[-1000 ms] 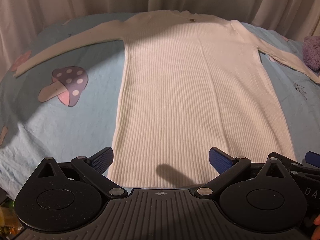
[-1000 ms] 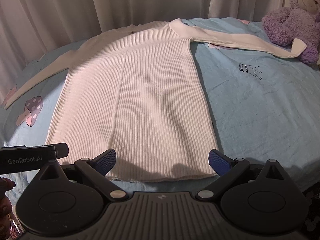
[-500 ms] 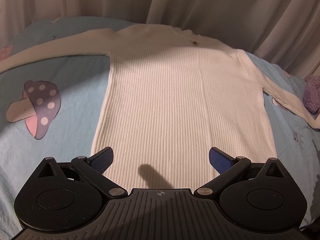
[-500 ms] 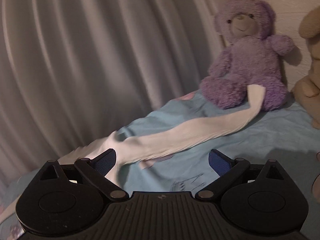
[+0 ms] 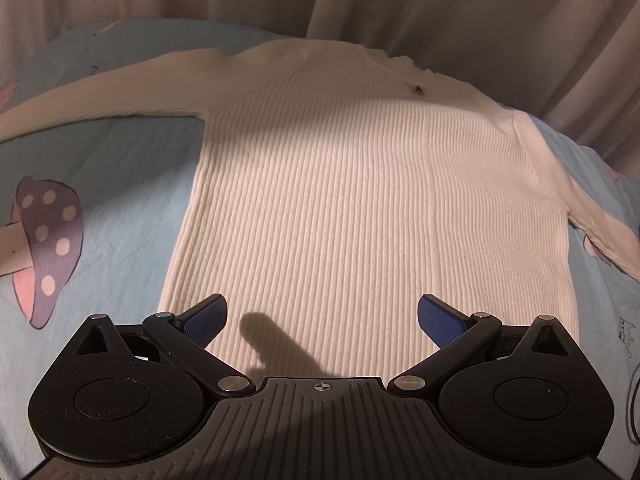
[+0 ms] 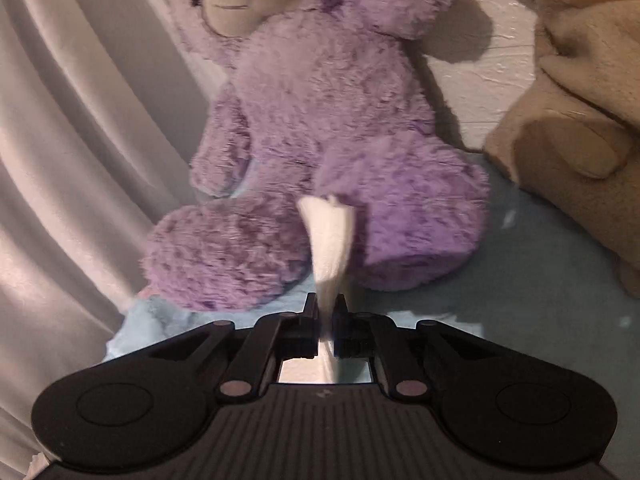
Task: Fold small clothes
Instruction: 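Grasp the sweater sleeve cuff near the teddy bear with the right gripper, then carry the sleeve across the sweater body with the right gripper while the left gripper grasps the other sleeve cuff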
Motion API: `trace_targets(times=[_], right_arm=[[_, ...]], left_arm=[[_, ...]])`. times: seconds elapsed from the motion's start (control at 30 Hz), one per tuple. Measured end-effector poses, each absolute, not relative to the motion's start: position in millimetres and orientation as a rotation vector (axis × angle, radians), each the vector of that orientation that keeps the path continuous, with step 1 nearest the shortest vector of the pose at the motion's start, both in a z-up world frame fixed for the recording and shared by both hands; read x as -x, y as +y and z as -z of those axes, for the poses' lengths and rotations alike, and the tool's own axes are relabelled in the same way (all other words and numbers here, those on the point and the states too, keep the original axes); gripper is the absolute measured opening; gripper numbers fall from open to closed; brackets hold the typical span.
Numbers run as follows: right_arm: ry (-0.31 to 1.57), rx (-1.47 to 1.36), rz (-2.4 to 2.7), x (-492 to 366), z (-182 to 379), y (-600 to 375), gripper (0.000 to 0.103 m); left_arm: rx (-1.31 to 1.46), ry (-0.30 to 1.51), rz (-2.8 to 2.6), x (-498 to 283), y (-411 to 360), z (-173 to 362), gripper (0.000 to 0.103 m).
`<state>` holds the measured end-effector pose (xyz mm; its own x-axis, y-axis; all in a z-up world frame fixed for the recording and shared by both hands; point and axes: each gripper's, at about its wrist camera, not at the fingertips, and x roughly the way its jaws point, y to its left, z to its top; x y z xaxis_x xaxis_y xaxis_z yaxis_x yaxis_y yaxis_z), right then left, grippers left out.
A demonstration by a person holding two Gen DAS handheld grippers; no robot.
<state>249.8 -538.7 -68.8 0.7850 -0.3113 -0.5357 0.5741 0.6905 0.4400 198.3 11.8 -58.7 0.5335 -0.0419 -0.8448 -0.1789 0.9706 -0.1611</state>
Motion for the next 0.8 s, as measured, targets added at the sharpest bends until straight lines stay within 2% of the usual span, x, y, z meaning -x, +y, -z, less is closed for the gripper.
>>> trace_targets(times=[0.2, 0.27, 0.37, 0.43, 0.5, 0.6, 0.67, 0.7, 0.8], right_arm=[[0.453, -0.353, -0.201, -271, 14, -363, 0.006], [0.531, -0.294, -0.402, -270, 26, -305, 0.006], [0.707, -0.249, -0.474, -267, 56, -260, 0.014], [0.745, -0.266, -0.435, -257, 68, -258, 0.016], [0.745, -0.316, -0.369, -244, 69, -268, 0.021], [0.765, -0.366, -0.286, -233, 75, -286, 0.021], [0.769, -0.391, -0.243, -228, 79, -296, 0.021], [0.773, -0.41, -0.219, -227, 79, -303, 0.021], [0.784, -0.446, -0.169, -222, 81, -309, 0.025]], left_arm=[[0.348, 0.918, 0.01, -226, 15, 35, 0.103], [0.391, 0.881, 0.062, -238, 16, 30, 0.103], [0.45, 0.876, 0.13, -258, 21, 35, 0.102], [0.499, 0.91, 0.168, -271, 25, 43, 0.088], [0.546, 0.969, 0.215, -285, 26, 55, 0.081], [0.599, 1.039, 0.28, -299, 23, 74, 0.066], [0.661, 1.09, 0.305, -305, 22, 87, 0.061], [0.686, 1.121, 0.298, -306, 22, 92, 0.054], [0.721, 1.147, 0.319, -301, 24, 96, 0.053]])
